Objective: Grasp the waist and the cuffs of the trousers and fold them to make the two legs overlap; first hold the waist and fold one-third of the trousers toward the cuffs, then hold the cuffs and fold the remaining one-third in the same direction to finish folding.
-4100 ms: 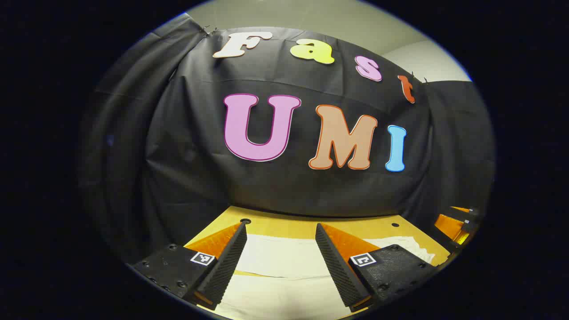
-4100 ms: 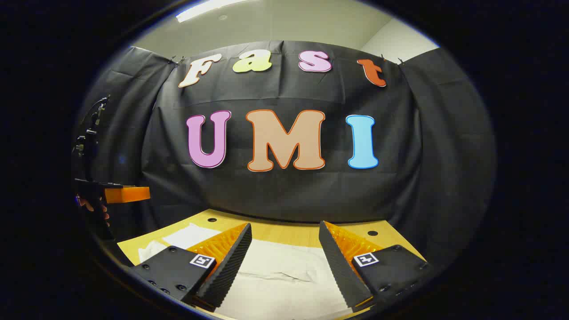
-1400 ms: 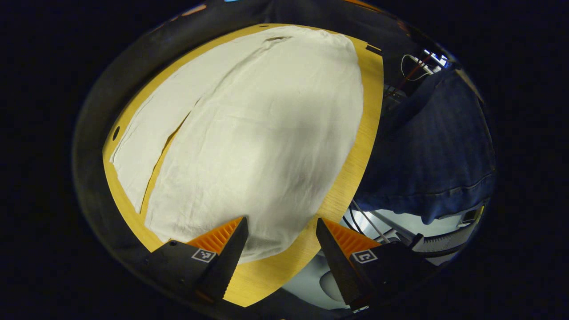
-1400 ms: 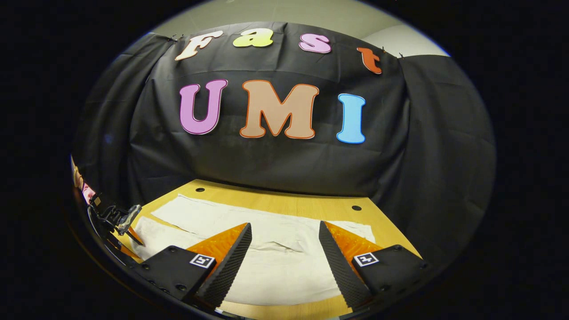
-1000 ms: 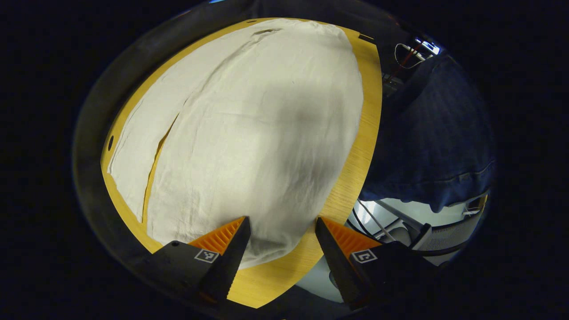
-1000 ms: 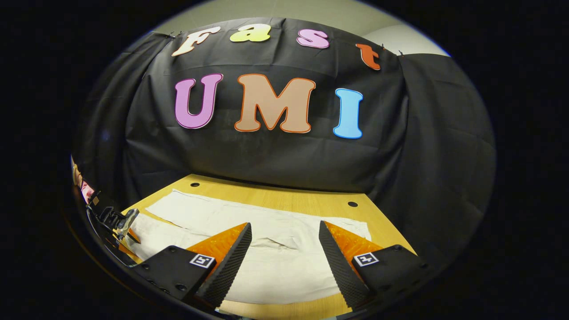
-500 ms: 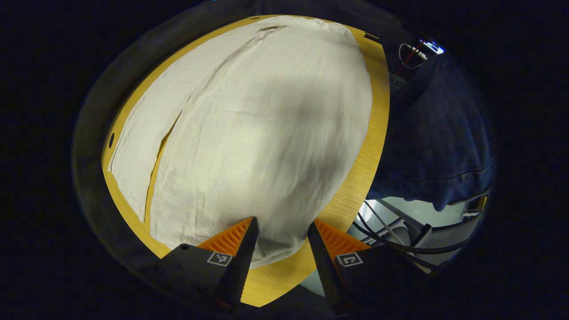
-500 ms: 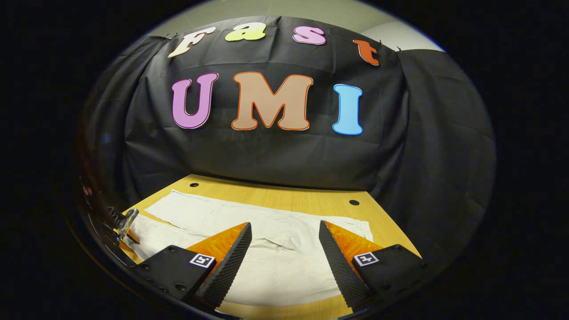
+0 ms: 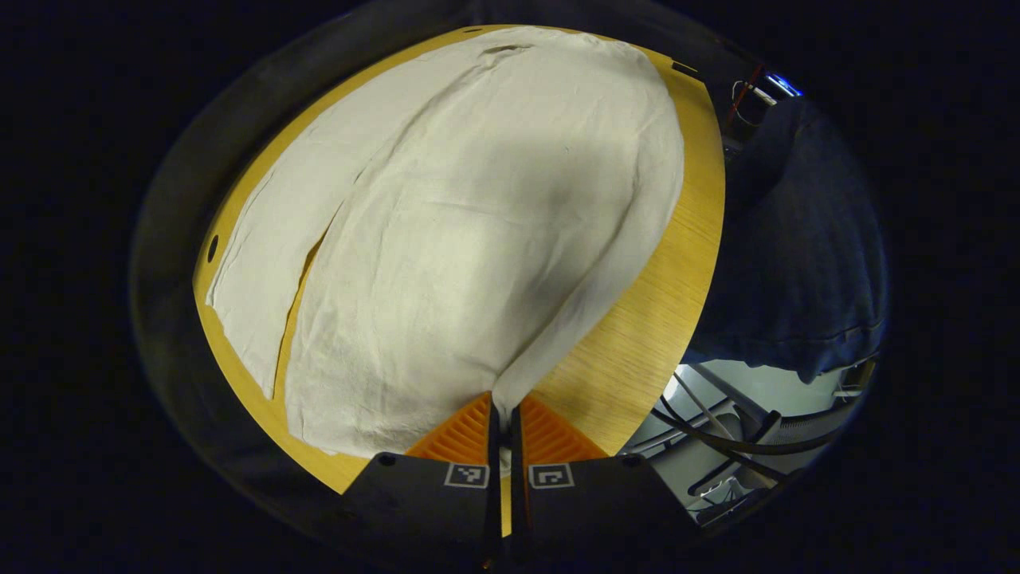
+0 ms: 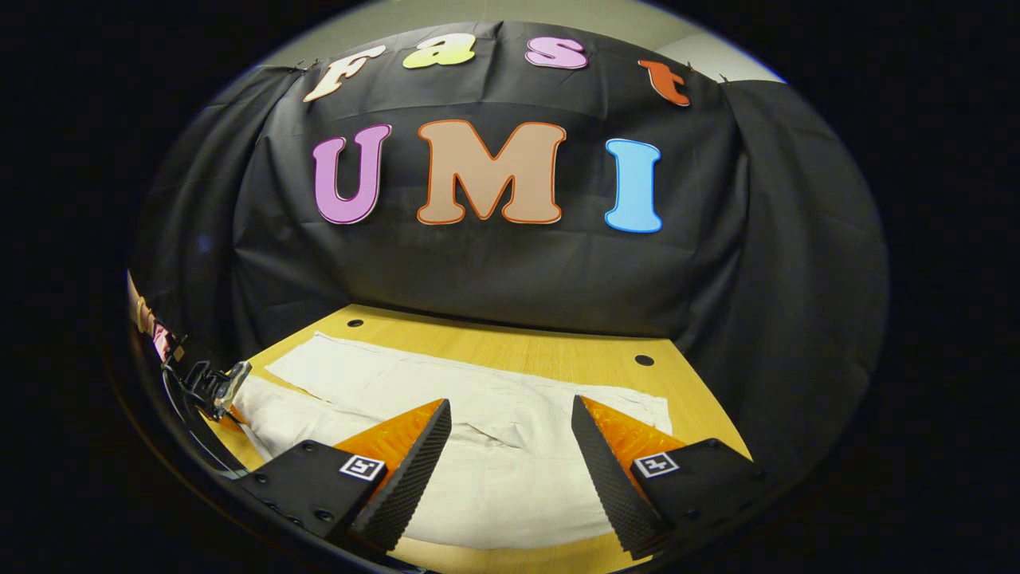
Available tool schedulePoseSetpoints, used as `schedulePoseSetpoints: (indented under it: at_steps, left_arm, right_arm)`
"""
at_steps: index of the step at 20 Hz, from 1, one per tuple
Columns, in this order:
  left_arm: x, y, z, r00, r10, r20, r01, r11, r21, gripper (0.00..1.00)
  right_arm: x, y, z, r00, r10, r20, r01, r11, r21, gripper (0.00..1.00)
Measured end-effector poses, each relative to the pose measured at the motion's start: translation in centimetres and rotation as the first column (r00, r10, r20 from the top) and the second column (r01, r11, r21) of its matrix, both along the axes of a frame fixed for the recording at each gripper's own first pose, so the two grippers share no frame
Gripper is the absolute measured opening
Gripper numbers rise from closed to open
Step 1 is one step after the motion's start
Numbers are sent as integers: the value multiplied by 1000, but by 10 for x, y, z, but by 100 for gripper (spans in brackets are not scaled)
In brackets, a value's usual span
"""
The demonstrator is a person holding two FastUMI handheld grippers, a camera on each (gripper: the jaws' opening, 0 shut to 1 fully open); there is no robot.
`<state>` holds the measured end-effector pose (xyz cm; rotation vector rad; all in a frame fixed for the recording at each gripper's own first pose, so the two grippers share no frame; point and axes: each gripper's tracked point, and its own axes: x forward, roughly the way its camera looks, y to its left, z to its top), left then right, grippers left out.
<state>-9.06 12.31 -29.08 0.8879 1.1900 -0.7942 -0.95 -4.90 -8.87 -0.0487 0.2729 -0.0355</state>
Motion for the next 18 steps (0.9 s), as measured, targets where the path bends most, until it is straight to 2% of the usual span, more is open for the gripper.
schedulePoseSetpoints:
  at_steps: [5, 8, 10, 14, 18]
  left_arm:
    - [1, 1, 1, 1000, 16, 10, -16, 1000, -4, 2]
    - [1, 1, 0, 1000, 25, 14, -25, 1000, -3, 2]
    - [1, 1, 0, 999, 38, 16, -38, 999, -6, 2]
    - [2, 2, 1, 998, 57, 23, -57, 998, -8, 2]
    - [2, 1, 1, 996, 84, 26, -84, 996, -8, 2]
  right_arm:
    - [11, -24, -14, 997, 63, -55, -65, 997, -33, 98]
    - [14, -44, -30, 986, 110, -122, -122, 987, -101, 98]
    - [10, -57, -50, 969, 148, -199, -181, 971, -156, 98]
    - [-6, -80, -96, 895, 222, -388, -315, 929, -195, 98]
    - [-26, -107, -145, 770, 264, -581, -469, 851, -236, 98]
